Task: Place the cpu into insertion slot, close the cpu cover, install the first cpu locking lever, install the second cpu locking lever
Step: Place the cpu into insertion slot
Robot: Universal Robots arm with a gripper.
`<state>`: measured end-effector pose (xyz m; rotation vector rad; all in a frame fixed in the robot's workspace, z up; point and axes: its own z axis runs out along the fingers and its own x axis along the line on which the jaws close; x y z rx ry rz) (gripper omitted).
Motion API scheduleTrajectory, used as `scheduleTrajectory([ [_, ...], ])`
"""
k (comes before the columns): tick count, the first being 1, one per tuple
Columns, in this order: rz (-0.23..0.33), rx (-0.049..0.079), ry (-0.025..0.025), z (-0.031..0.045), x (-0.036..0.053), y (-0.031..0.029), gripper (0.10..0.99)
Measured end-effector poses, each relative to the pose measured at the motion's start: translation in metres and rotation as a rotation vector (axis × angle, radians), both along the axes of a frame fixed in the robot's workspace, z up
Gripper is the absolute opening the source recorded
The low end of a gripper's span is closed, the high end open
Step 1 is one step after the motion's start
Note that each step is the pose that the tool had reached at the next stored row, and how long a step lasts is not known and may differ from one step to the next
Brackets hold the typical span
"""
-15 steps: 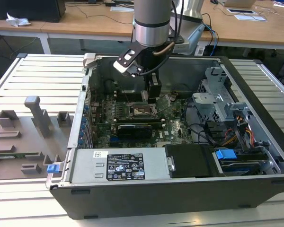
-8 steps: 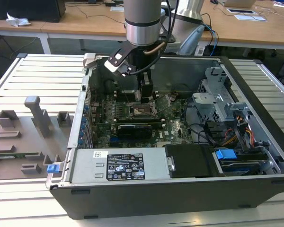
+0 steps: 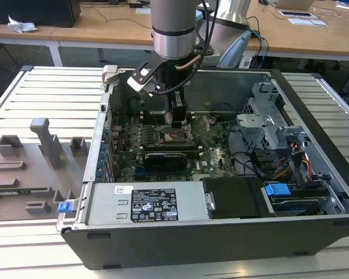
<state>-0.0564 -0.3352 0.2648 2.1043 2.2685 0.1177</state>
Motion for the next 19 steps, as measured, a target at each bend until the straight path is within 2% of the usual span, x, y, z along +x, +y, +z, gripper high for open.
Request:
scheduleTrajectory([
  [19, 0.0, 0.0, 0.0, -0.0189, 0.0, 0.0, 0.545],
])
